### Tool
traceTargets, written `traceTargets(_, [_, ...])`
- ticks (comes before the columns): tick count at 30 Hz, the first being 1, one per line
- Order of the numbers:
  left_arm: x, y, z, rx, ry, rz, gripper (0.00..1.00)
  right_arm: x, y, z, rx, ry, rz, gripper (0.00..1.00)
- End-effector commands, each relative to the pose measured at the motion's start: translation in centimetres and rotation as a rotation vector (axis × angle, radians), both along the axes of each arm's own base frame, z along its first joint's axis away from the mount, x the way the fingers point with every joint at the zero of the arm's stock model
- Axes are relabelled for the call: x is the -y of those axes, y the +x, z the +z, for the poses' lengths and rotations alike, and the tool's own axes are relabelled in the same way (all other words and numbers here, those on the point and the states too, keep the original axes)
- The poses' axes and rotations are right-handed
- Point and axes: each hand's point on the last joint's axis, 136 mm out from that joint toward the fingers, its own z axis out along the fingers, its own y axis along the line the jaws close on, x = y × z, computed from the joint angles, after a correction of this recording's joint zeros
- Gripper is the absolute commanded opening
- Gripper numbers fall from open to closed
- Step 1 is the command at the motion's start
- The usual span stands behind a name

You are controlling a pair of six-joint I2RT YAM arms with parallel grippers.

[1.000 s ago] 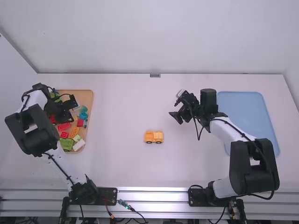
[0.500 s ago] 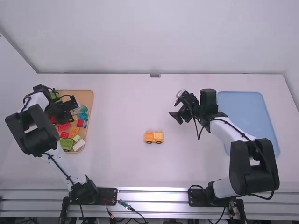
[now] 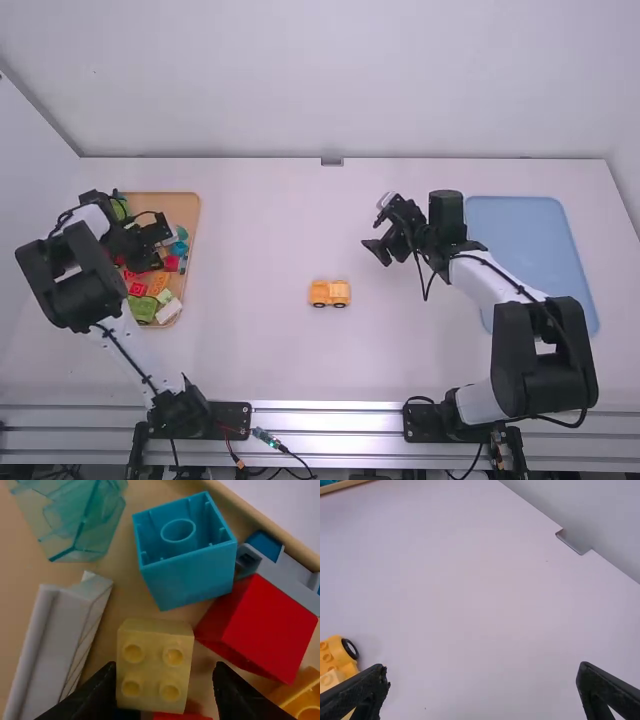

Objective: Assemble lego blocks to make yellow taxi

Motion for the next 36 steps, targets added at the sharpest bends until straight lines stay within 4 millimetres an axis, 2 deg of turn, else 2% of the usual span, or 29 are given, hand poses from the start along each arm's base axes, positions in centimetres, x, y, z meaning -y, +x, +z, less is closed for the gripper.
traceTargets(1, [0.5,-0.3,-1.1,-0.015,-0.033,-0.002,0.48,-0.3,0.6,2.0,0.047,0.014,0.007,0.99])
traceTargets(4, [0.4,-0.1,-1.2,-0.011,-0.031,0.012,0.43,-0.3,0.7,2.0,0.047,0.015,0.007,0.99])
traceTargets(11, [-0.1,0.1,-0.8,-0.004,-0.028,0.028,0.39,-0.5,0.6,2.1,0.051,0.015,0.013,0.99])
traceTargets(21, [0.9,0.9,-0.5,0.034,-0.073,0.011,0.32,-0.9,0.5,2.1,0.053,0.014,0.022,0.99])
traceTargets(28, [0.2,0.5,-0.7,0.006,-0.035,0.023,0.24,-0.7,0.6,2.1,0.054,0.015,0.019,0.99])
traceTargets(32, [-0.4,1.2,0.0,0.013,-0.033,0.100,0.19,-0.7,0.6,2.1,0.055,0.015,0.019,0.99])
traceTargets(34, [-0.7,1.6,0.5,0.020,-0.034,0.135,0.25,-0.7,0.6,2.1,0.055,0.015,0.018,0.99])
traceTargets(36, [-0.9,2.0,1.3,0.024,-0.037,0.172,0.25,-0.7,0.6,2.1,0.055,0.016,0.019,0.99])
